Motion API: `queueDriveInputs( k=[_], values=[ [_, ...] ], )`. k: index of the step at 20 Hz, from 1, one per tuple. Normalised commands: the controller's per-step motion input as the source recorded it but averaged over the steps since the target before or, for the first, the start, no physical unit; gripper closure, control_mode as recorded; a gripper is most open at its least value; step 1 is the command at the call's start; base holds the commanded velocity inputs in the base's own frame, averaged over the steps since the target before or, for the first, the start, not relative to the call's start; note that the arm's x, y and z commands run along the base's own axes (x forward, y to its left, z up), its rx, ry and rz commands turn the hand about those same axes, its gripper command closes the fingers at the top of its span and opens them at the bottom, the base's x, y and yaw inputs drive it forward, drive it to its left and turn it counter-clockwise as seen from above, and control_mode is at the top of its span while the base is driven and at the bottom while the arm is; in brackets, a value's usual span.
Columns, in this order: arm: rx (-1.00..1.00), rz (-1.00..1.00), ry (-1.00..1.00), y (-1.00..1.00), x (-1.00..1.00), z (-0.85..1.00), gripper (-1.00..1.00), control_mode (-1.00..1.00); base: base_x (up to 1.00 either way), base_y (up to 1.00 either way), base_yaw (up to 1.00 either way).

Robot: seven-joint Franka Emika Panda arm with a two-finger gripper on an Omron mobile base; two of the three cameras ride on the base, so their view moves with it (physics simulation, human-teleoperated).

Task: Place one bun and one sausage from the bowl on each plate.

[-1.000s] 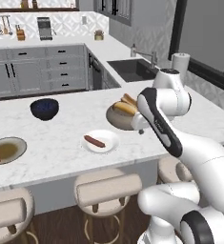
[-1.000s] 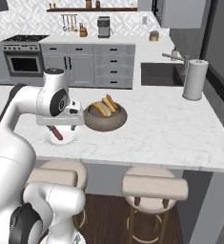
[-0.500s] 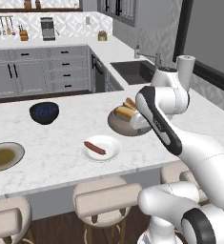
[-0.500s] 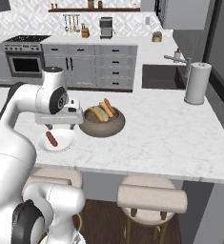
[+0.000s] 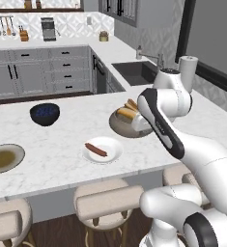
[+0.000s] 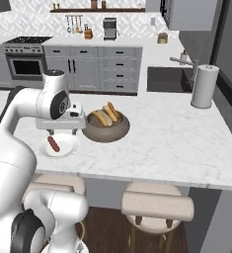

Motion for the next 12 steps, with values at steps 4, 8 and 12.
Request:
queueDriveInputs(
  k=[4,8,12],
  values=[
    [0.0,0.0,-0.18,-0.11,0.0,0.6,-1.0,-1.0,0.0,0.0,0.0],
    [-0.02,0.0,-0.22,-0.1,0.43,0.72,-1.0,-1.0,0.0,0.0,0.0],
    [-0.02,0.0,-0.08,-0.01,1.0,0.33,-1.0,-1.0,0.0,0.0,0.0]
  ],
)
